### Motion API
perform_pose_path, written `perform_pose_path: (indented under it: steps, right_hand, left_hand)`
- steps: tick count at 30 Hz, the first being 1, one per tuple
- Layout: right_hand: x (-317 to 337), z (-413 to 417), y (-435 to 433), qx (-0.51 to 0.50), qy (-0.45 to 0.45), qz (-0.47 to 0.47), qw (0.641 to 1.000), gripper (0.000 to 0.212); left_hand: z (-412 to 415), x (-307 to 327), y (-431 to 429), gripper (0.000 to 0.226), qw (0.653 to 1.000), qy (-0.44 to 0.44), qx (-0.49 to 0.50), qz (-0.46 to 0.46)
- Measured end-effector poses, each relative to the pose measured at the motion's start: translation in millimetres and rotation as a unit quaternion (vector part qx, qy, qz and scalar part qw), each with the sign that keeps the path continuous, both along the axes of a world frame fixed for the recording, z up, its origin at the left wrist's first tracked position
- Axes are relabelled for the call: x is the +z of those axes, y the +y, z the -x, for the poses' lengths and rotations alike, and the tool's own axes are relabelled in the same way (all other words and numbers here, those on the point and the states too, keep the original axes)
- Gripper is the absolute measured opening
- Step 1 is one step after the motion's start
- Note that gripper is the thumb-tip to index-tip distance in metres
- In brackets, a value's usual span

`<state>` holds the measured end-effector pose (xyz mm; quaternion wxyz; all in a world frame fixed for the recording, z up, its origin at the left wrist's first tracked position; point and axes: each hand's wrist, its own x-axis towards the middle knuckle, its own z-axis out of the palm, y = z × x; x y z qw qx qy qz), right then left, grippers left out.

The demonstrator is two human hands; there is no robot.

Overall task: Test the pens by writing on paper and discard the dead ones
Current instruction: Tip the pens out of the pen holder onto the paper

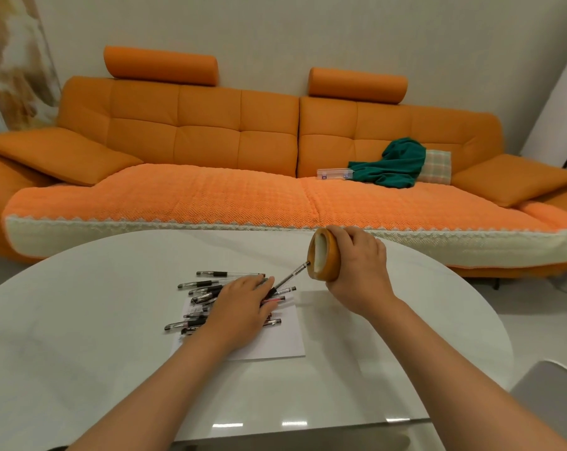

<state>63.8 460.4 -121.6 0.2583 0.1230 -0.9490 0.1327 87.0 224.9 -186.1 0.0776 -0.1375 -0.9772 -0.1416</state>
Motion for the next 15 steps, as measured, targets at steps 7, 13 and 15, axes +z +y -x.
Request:
perform_pose_path:
  steps: [7,13,15]
  right_hand:
    - [-2,-7,-18,0.066,-0.027,-0.010,0.997,0.093]
    - [-3,-1,-10,0.010,-0.053,-0.005,0.999,0.094]
    - [-5,1,-4,-0.015,-0.066,0.018,0.998,0.095]
  left_hand:
    - [0,15,20,0.019,0.979,0.106,0.023,-0.171]
    - [6,17,6,0.020,0.979,0.148,0.017,-0.142]
    - [5,13,0,0.021,0.986,0.120,-0.001,-0.114]
